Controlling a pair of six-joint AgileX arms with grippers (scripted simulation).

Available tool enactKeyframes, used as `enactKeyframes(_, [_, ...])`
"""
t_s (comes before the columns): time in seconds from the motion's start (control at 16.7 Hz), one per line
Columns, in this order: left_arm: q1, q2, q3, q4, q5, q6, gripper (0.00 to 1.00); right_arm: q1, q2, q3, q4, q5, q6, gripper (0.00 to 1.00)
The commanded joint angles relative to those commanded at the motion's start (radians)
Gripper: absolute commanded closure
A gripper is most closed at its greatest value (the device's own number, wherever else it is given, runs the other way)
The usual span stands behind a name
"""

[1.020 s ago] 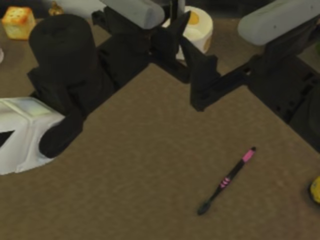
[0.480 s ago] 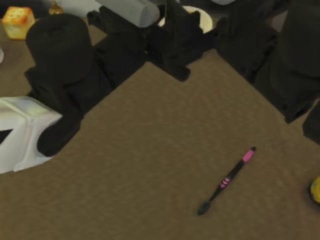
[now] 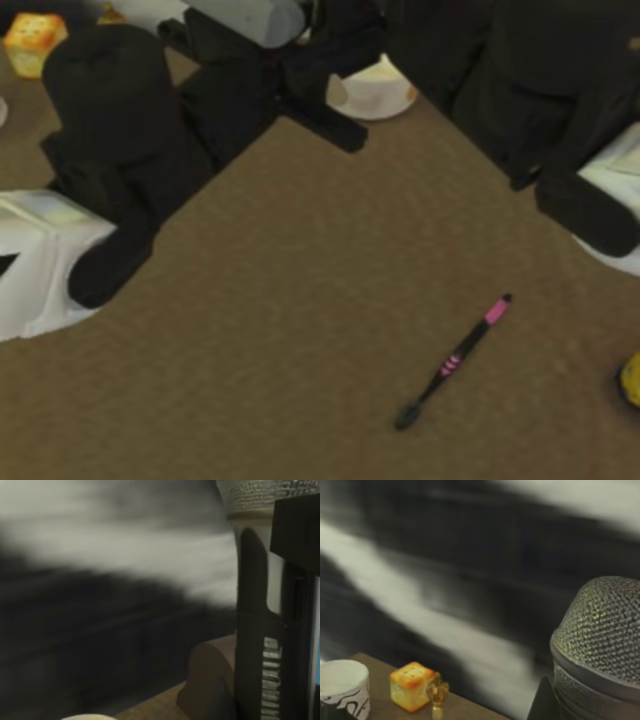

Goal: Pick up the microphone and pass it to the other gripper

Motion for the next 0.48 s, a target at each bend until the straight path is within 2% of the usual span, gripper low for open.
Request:
enactKeyframes(0.06, [0.0,0.0,0.0,0.0,0.0,0.0,1.0,0.0,0.0,0.0,0.0,0.0,0.0,0.0])
enactKeyframes(0.48, [0.0,0.0,0.0,0.0,0.0,0.0,1.0,0.0,0.0,0.0,0.0,0.0,0.0,0.53])
